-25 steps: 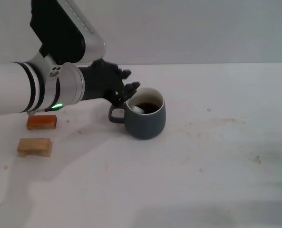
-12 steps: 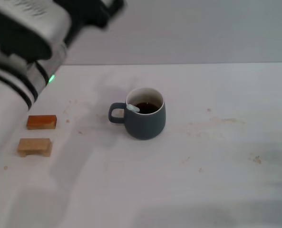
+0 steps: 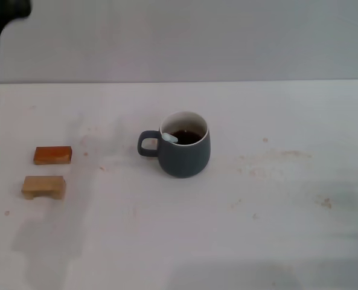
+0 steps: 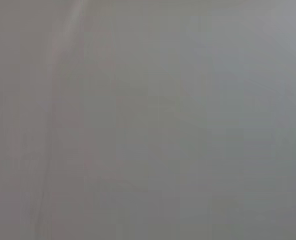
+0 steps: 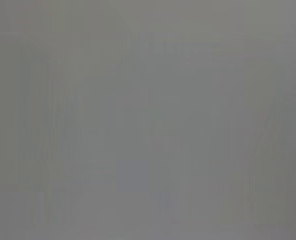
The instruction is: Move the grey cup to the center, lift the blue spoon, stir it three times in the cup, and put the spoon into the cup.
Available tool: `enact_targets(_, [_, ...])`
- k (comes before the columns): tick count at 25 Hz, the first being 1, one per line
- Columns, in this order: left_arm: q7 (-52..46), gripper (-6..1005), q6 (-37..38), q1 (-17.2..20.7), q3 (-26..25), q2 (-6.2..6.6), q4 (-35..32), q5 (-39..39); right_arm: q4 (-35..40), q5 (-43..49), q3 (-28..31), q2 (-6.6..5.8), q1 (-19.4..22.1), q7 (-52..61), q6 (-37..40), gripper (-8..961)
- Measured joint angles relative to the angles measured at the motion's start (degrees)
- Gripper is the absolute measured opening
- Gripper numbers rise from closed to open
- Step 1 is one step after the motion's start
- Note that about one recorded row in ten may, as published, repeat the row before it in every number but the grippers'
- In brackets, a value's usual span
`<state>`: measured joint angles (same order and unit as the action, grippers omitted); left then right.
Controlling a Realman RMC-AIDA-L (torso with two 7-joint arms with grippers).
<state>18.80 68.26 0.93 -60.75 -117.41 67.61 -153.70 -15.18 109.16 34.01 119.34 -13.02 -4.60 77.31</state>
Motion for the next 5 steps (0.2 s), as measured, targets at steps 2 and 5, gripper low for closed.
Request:
enact_targets(2, [-0.86,829,-0.18,0.02,-1.35,-0.13,-2.63,-1.00,-0.01,0.00,0.00,0.01,0.01,-0.01,0.06,-1])
enact_targets(5, [-4.14,829,-1.30,-0.33,-5.35,-0.38,-11.26,-1.66,0.03,-0.06,0.00,0.02,0.04,-0.02,0.76,-1])
